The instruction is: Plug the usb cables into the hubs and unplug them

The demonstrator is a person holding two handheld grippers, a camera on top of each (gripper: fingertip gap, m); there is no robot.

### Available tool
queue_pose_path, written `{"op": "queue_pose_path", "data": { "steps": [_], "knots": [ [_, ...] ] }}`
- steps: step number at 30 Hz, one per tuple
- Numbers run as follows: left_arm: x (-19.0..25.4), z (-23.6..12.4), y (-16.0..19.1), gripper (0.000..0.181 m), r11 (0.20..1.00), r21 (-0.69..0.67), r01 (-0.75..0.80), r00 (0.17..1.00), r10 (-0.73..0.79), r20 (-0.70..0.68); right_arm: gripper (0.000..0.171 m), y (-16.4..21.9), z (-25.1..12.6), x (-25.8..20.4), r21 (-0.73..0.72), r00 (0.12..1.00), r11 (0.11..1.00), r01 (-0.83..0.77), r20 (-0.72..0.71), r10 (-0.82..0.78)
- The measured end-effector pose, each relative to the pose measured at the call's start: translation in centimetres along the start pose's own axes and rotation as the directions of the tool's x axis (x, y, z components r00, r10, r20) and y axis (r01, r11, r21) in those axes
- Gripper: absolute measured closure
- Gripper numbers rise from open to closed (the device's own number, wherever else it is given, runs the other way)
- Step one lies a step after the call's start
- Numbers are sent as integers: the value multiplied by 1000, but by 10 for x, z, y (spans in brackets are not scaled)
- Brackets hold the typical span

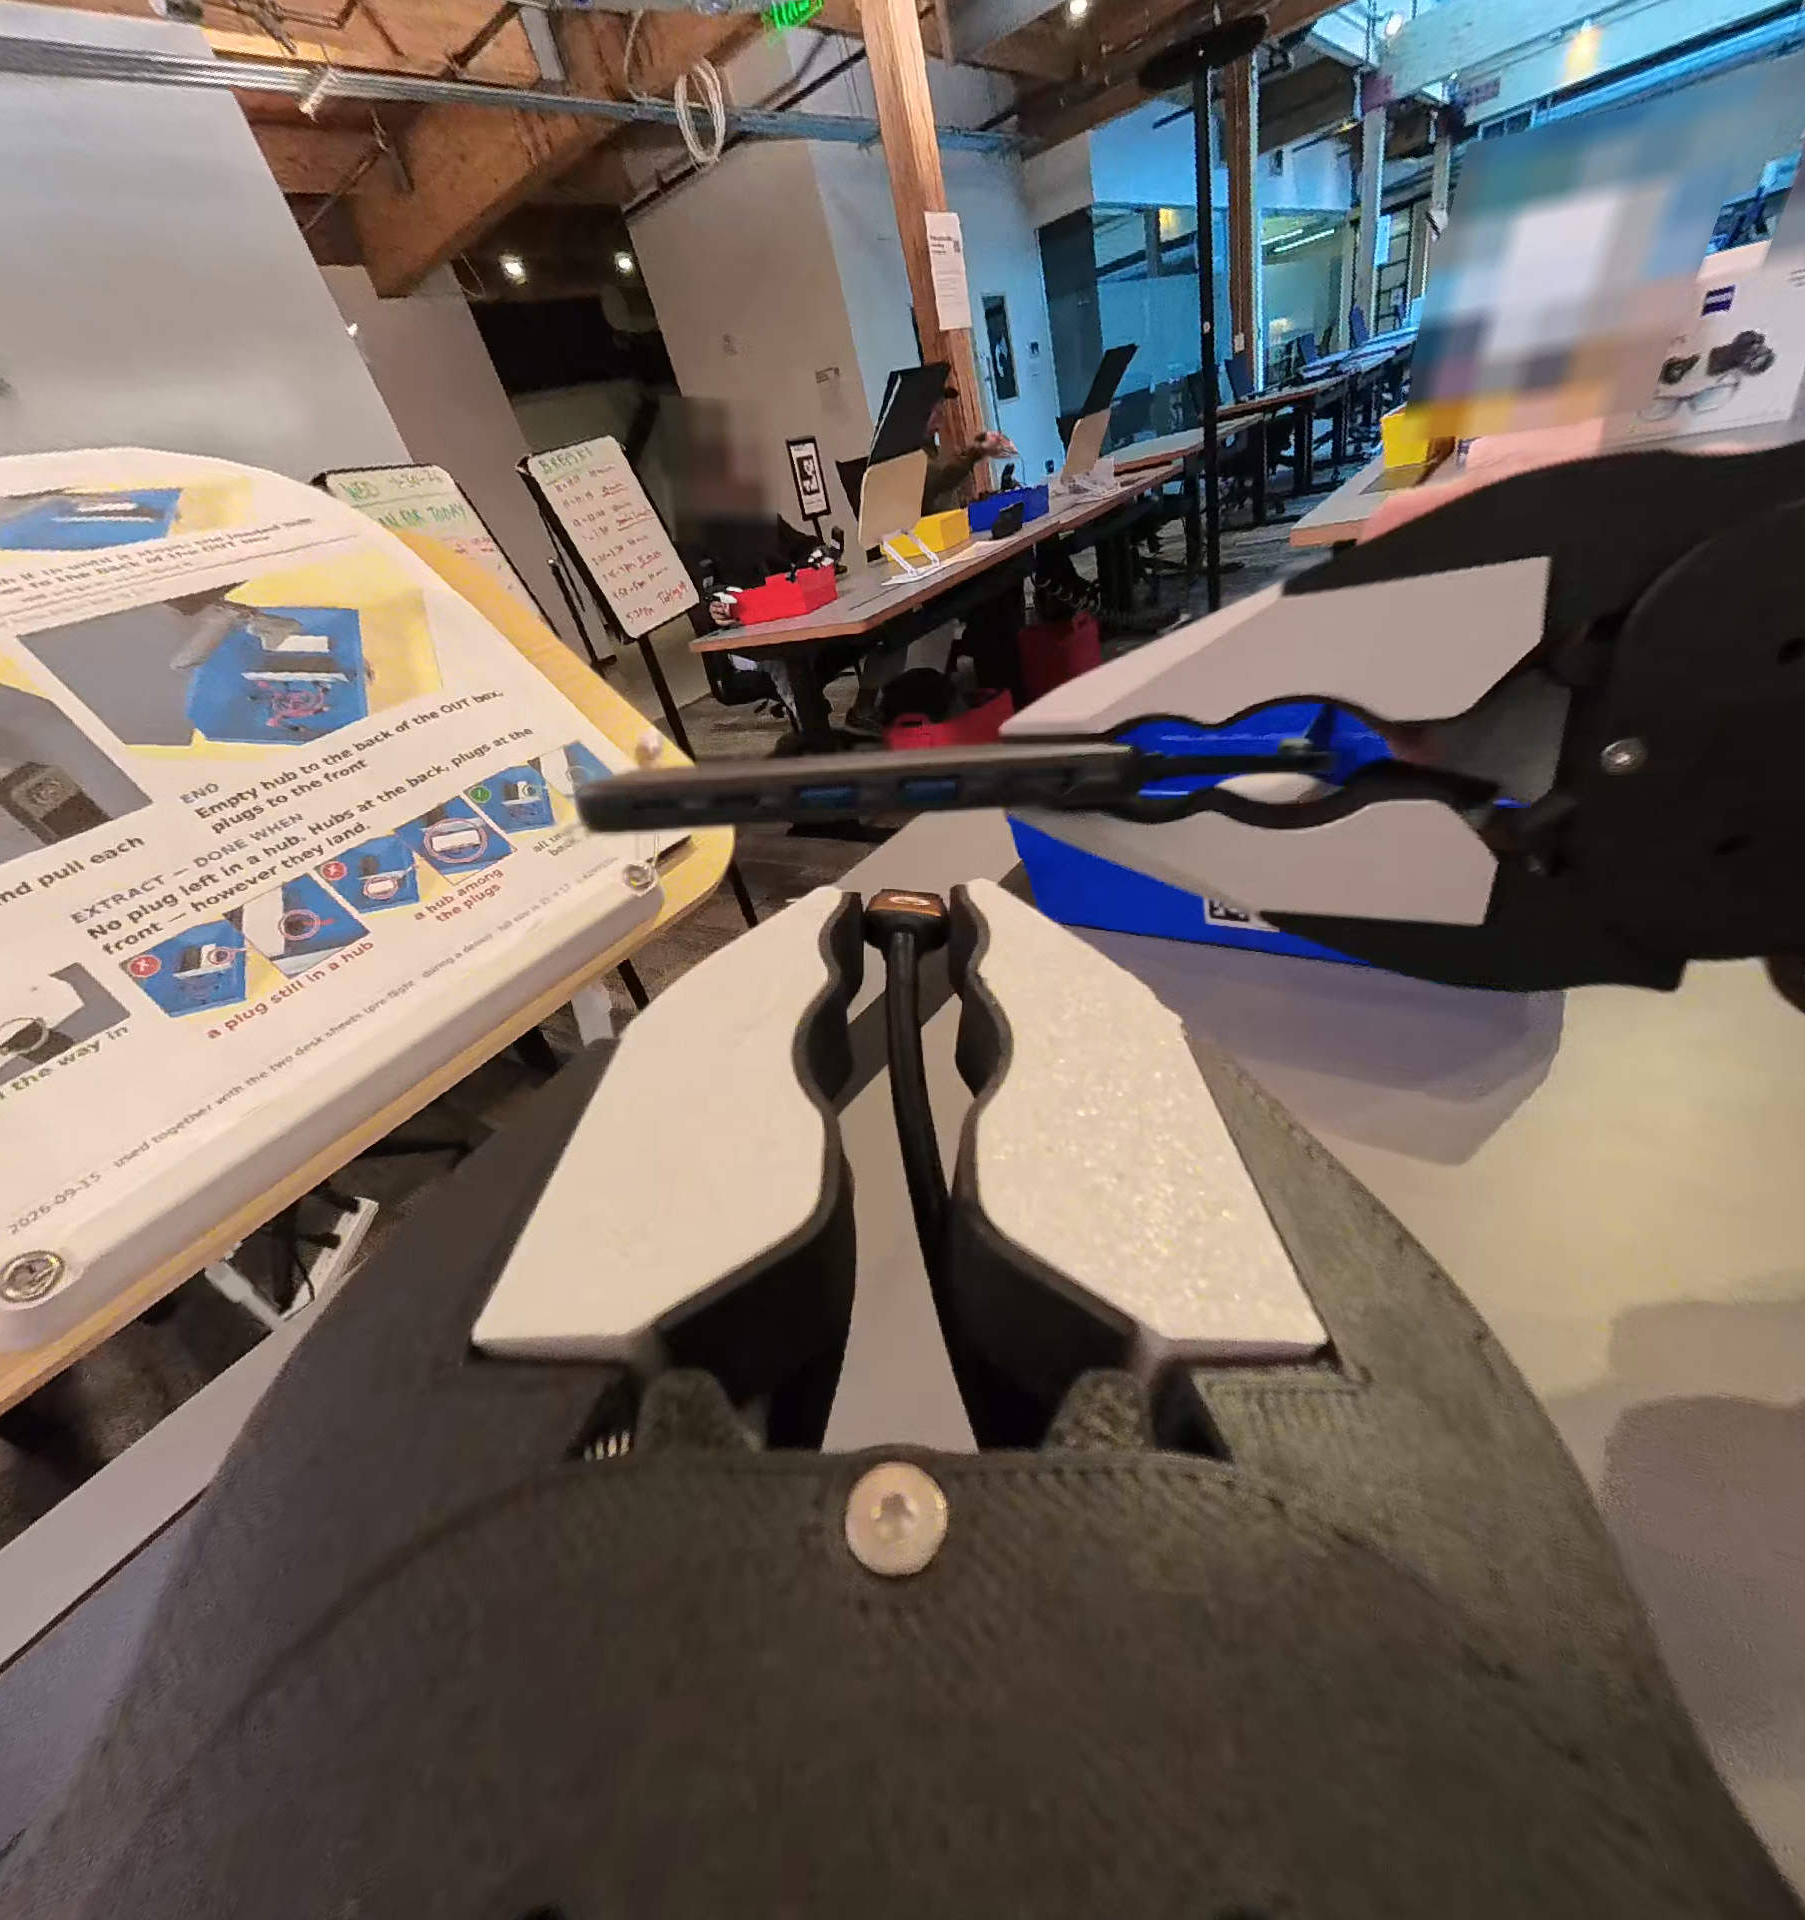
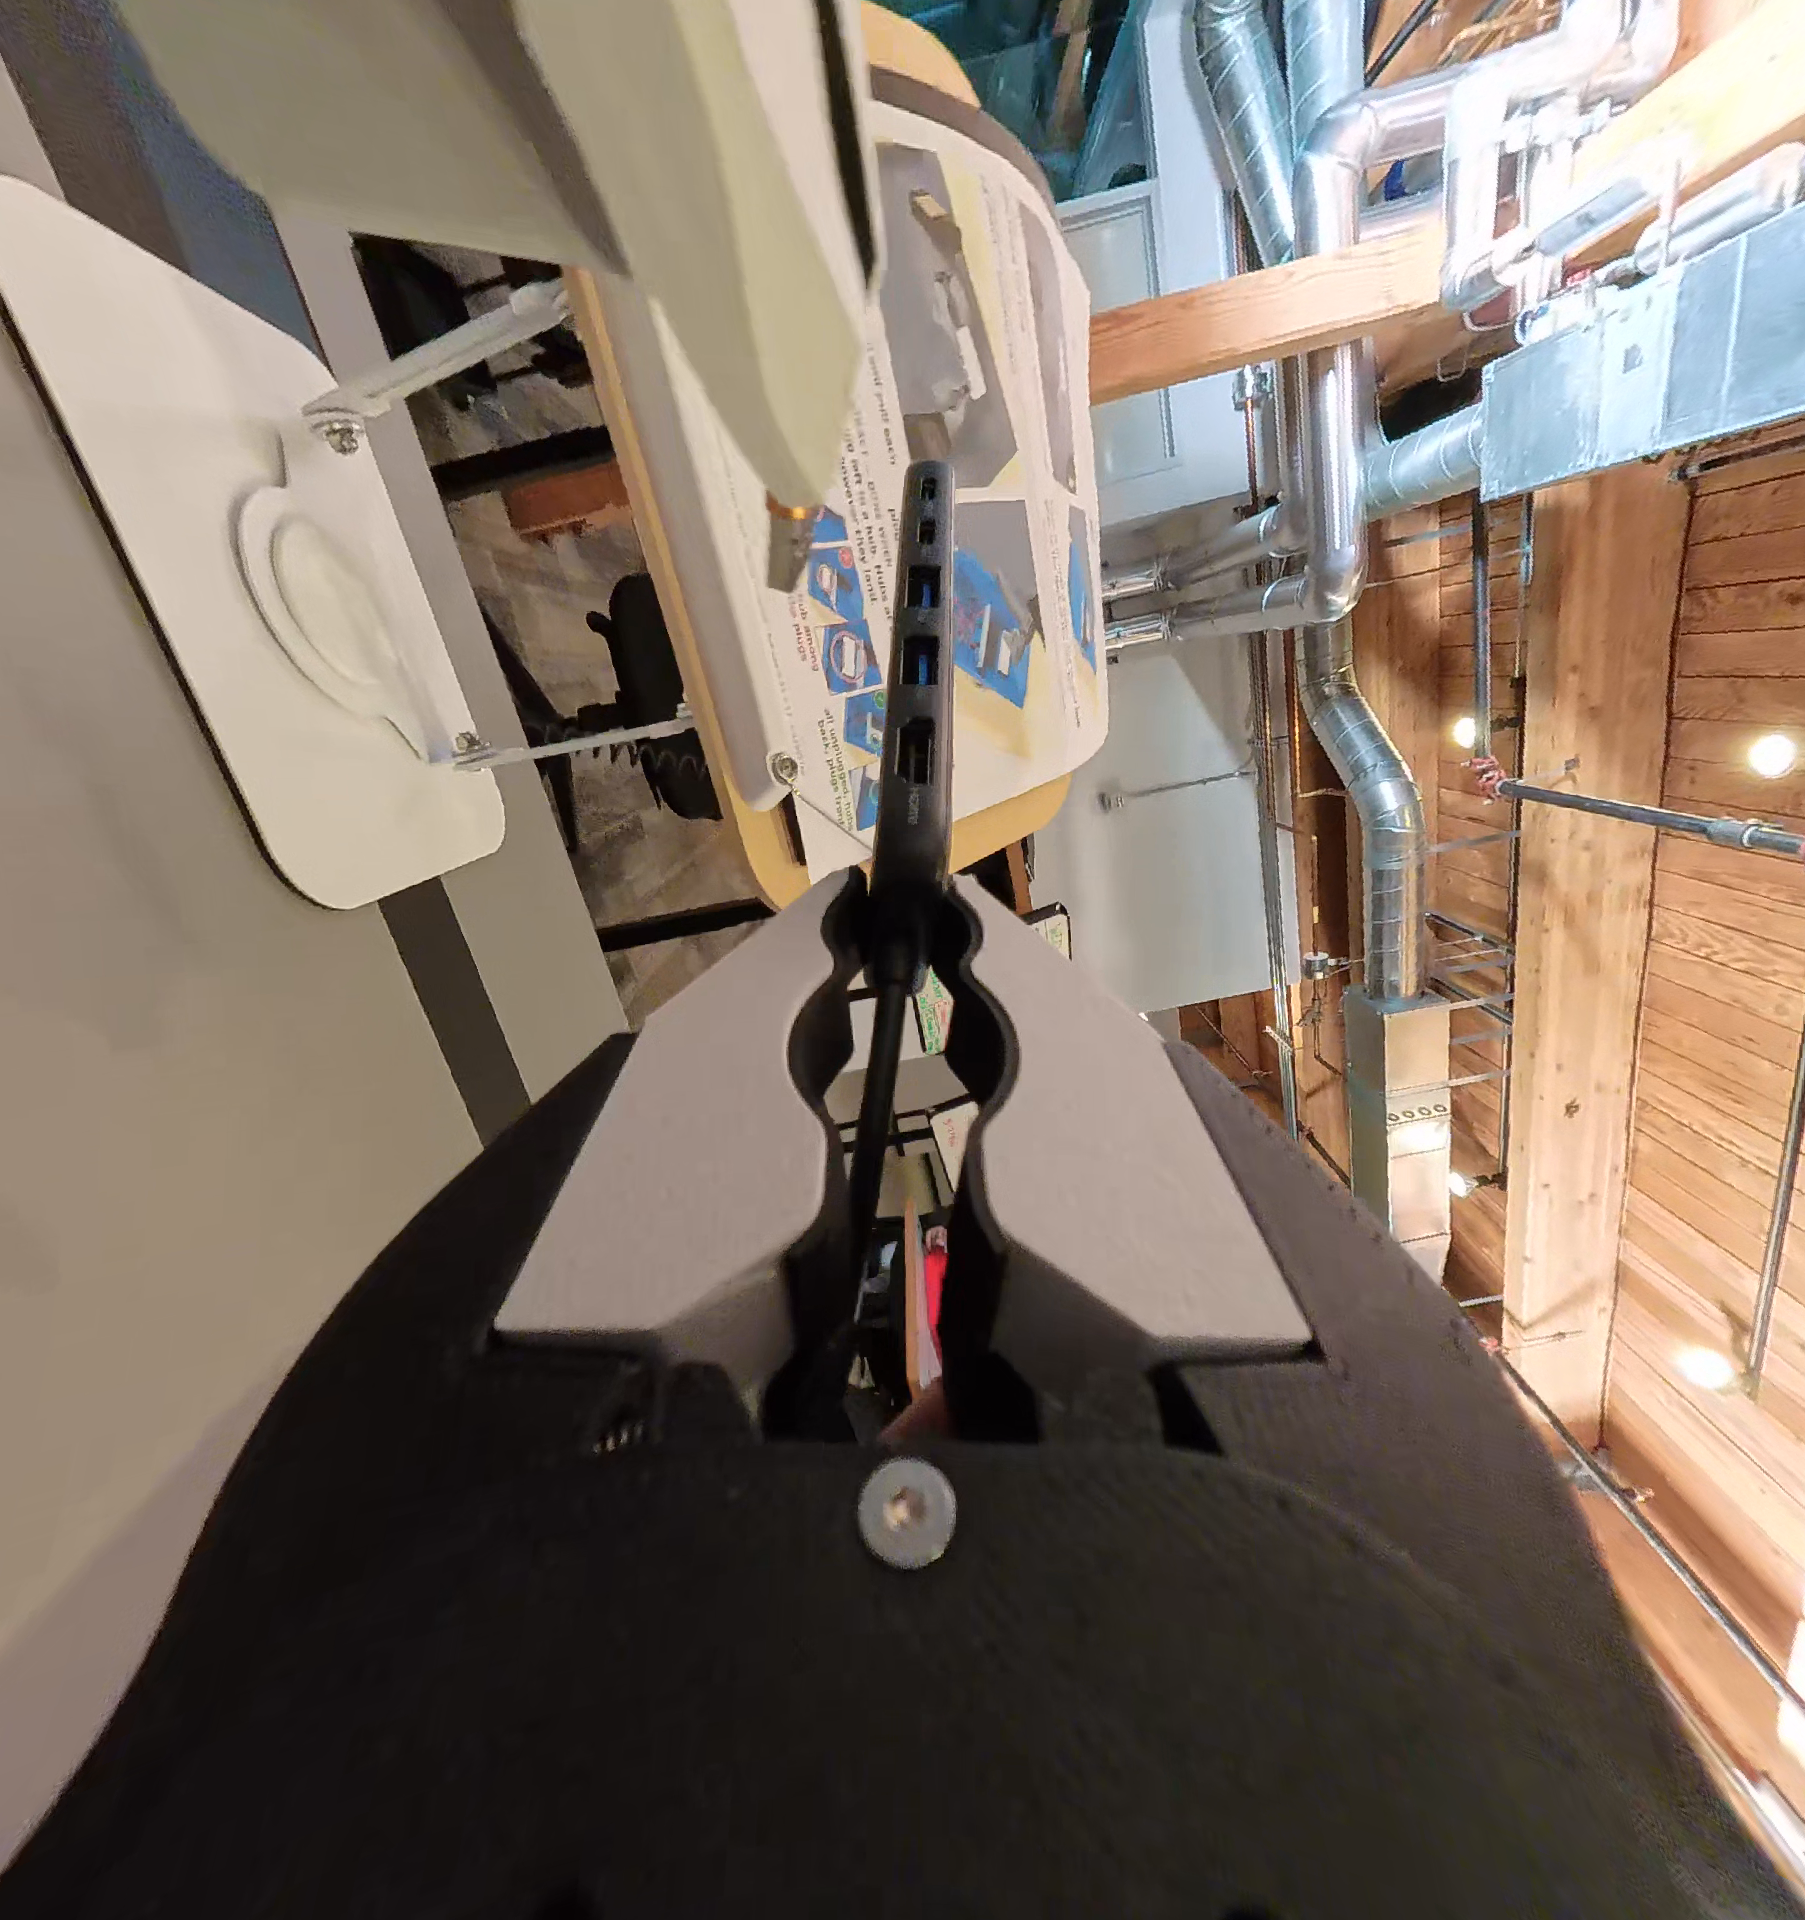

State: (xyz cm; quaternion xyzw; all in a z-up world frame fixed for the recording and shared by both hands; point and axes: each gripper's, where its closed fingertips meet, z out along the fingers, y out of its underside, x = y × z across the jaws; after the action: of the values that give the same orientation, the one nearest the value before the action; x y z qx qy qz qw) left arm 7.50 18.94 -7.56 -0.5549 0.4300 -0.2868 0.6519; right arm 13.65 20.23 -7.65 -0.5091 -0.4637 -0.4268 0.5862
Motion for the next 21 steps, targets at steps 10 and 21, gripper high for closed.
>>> {"op": "queue_pose_path", "data": {
  "steps": [10,21],
  "knots": [
    [2,-2,-11,166,997,80,20,999,-23,36,163,-6,1,-12,-5,1000,1000,2,31,-2],
    [-2,-1,-8,166,998,59,31,998,-34,51,162,-16,-3,-11,15,999,1000,-21,26,20]
  ]
}}
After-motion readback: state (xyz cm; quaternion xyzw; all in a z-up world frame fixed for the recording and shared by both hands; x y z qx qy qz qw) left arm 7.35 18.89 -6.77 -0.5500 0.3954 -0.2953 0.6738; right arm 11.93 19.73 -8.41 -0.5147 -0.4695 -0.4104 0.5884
